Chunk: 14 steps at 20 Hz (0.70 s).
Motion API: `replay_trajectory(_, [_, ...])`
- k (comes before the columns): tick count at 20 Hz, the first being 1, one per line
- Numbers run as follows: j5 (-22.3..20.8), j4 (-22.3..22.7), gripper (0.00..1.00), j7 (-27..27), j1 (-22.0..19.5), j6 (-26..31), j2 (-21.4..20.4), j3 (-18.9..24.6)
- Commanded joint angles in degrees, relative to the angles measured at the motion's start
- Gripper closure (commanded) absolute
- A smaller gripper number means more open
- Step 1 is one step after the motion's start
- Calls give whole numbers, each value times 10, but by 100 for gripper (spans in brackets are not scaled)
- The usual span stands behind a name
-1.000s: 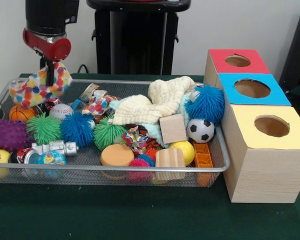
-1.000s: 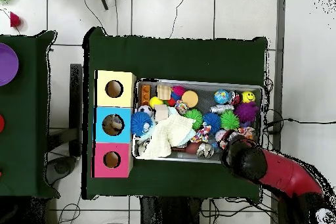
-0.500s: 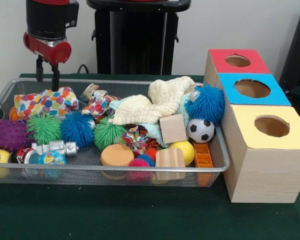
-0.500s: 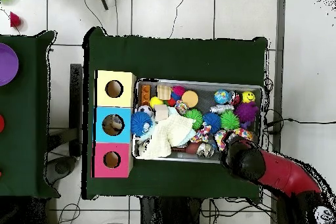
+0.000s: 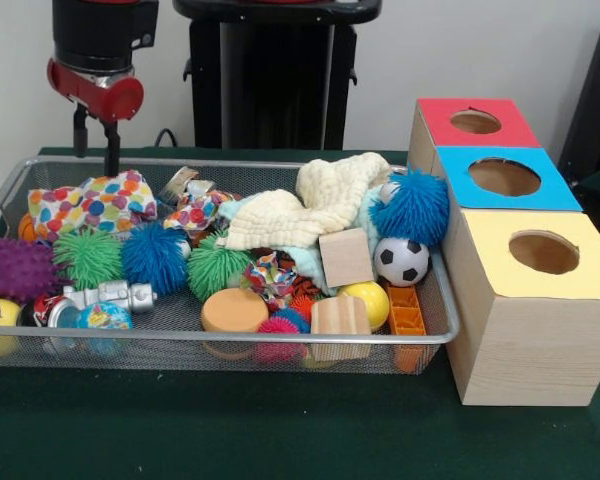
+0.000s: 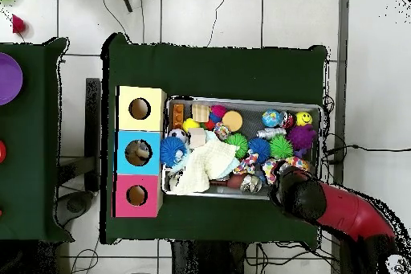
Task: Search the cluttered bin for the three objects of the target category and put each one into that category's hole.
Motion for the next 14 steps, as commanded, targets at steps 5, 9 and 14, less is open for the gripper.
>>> replay_trajectory(5, [74,23,0,1,11,123,-75,82])
replay_trajectory(9, [98,42,0,30,23,108,-76,82])
replay_trajectory(14, [118,57,0,47,37,78,-70,75])
